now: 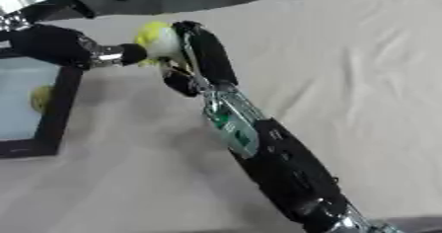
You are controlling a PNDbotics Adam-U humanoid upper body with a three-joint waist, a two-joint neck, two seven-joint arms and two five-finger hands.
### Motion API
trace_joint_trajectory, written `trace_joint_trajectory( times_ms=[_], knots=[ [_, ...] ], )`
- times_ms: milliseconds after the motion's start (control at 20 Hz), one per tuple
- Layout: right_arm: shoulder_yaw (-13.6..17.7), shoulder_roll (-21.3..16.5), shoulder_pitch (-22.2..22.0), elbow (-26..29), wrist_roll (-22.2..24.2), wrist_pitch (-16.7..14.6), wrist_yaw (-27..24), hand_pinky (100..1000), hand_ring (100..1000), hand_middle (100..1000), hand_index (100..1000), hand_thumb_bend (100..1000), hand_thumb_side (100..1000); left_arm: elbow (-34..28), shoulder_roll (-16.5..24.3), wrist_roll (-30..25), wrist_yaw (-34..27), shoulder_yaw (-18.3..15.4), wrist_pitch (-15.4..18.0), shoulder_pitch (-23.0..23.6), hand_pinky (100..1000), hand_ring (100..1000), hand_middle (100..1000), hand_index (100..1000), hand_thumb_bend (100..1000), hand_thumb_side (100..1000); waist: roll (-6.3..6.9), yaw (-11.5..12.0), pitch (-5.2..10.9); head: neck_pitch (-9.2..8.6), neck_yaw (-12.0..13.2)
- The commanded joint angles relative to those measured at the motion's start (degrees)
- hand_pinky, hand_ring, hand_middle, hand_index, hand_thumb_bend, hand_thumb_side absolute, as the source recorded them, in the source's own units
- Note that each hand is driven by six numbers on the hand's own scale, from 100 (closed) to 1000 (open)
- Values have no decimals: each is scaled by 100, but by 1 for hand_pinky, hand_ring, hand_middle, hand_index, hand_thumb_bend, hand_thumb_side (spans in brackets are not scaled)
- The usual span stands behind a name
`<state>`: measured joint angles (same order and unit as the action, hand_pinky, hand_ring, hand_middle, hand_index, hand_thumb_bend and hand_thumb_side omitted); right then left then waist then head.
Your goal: Pick up the objects with one hand, pass them to the other hand, and then place them into the box on the other side of the table.
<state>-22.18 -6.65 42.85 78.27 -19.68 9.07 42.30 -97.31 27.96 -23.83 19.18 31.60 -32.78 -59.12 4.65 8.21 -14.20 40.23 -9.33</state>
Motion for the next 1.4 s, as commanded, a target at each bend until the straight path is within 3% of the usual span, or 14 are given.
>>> trace_joint_trajectory(
  times_ms=[50, 100, 600, 800, 950, 1250, 1400],
  knots=[
    [54, 96, 87, -26, -122, -62, 199, 671, 638, 358, 538, 159, 100, 267, -106, 54, 143, 69, 44, -206, 835, 1000, 838, 872, 615, 498, 68, 18, 231, -24, 1],
    [49, 111, 89, -43, -137, -86, 228, 670, 637, 359, 538, 100, 100, 349, -163, 76, 174, 105, 45, -250, 839, 1000, 841, 876, 630, 472, 74, 22, 232, -16, 4],
    [46, 161, 73, -182, -341, -257, 558, 662, 631, 364, 541, 100, 100, 1406, -604, 227, 955, 433, 116, -480, 896, 1000, 858, 893, 671, 423, 141, 71, 277, 28, 6],
    [54, 173, 61, -245, -458, -308, 583, 658, 629, 364, 541, 100, 100, 1878, -734, 258, 1194, 451, 237, -492, 899, 1000, 856, 894, 637, 375, 158, 84, 297, 52, 18],
    [52, 175, 59, -282, -526, -356, 600, 657, 629, 364, 540, 100, 100, 2113, -798, 329, 1287, 427, 325, -497, 885, 1000, 846, 885, 528, 342, 159, 84, 297, 43, 15],
    [33, 183, 49, -321, -549, -438, 624, 658, 629, 365, 541, 100, 100, 2333, -911, 697, 1221, 360, 320, -508, 798, 971, 786, 835, 257, 425, 146, 82, 290, 32, 33],
    [20, 186, 40, -346, -509, -467, 637, 661, 630, 366, 542, 100, 100, 2359, -937, 962, 1076, 361, 313, -500, 782, 965, 777, 824, 241, 464, 142, 81, 285, 26, 41]
  ],
)
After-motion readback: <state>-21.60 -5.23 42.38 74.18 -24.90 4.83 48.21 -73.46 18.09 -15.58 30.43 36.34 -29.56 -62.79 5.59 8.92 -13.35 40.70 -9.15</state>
